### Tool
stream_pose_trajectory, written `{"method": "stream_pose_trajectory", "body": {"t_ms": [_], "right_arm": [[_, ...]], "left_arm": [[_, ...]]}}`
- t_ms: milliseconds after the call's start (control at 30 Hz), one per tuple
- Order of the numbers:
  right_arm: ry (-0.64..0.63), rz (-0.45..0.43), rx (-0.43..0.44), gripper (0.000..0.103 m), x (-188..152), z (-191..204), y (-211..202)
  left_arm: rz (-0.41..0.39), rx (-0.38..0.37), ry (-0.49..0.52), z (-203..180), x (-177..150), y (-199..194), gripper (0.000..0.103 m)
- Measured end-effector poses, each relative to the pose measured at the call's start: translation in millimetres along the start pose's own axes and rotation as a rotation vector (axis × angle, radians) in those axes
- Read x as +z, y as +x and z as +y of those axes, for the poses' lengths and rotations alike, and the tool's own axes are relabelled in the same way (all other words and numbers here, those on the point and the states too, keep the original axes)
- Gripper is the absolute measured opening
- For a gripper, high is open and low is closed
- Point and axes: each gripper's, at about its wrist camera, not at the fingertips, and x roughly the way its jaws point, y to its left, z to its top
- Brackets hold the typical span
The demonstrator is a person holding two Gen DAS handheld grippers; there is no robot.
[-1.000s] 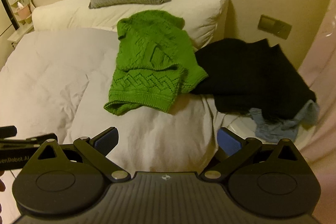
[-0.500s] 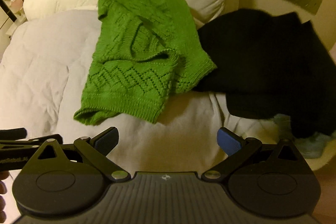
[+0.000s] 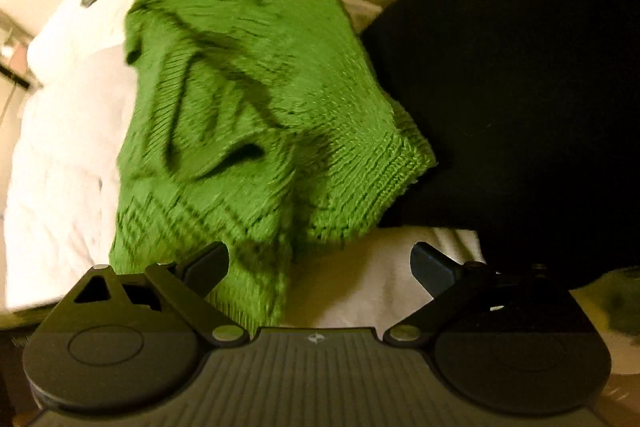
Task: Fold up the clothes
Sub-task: 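Grasp the green vest with the left gripper while the right gripper grasps it too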
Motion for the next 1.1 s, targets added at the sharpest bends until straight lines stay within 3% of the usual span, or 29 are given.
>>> {"method": "stream_pose_trajectory", "body": {"t_ms": [100, 133, 167, 233, 333, 400, 433, 500, 567, 667, 900, 1100], "right_arm": [[0.042, 0.000, 0.084, 0.085, 4.3, -6.2, 12.4], [0.038, -0.005, 0.106, 0.073, 5.3, -5.8, 14.9], [0.021, -0.011, 0.117, 0.069, 6.0, -3.5, 16.6], [-0.013, -0.016, 0.121, 0.069, 7.0, 0.8, 18.8], [-0.005, -0.027, 0.157, 0.069, 11.9, -0.1, 20.7], [-0.019, -0.041, 0.181, 0.069, 14.3, 2.5, 20.8], [-0.026, -0.041, 0.183, 0.068, 15.6, 4.2, 21.5], [-0.039, -0.037, 0.200, 0.047, 20.0, 5.2, 24.4], [-0.104, -0.032, 0.204, 0.033, 27.1, 16.9, 21.6], [-0.186, -0.027, 0.228, 0.030, 38.2, 40.1, 10.7], [-0.304, -0.097, 0.454, 0.028, 47.4, 98.3, -50.5], [-0.424, -0.099, 0.664, 0.028, 22.2, 166.7, -100.3]], "left_arm": [[0.006, -0.052, -0.043, 6.3, 7.1, 13.7, 0.099], [0.001, -0.075, -0.056, 7.3, 10.0, 16.2, 0.095], [-0.004, -0.099, -0.068, 8.4, 12.9, 18.7, 0.085], [-0.016, -0.136, -0.073, 7.6, 18.4, 22.4, 0.075], [-0.006, -0.120, -0.031, -0.4, 25.4, 33.7, 0.080], [-0.012, -0.126, -0.023, -2.8, 27.1, 35.5, 0.075], [-0.020, -0.135, -0.020, -4.0, 27.6, 34.1, 0.062], [-0.045, -0.134, 0.011, -9.1, 27.4, 27.9, 0.044], [-0.078, -0.114, 0.064, -15.9, 27.2, 18.3, 0.018], [-0.135, -0.089, 0.081, -19.4, 28.4, -5.0, 0.014], [-0.347, -0.057, -0.017, 15.8, 25.3, -90.4, 0.012], [-0.506, 0.014, -0.175, 76.0, -20.4, -183.5, 0.012]]}}
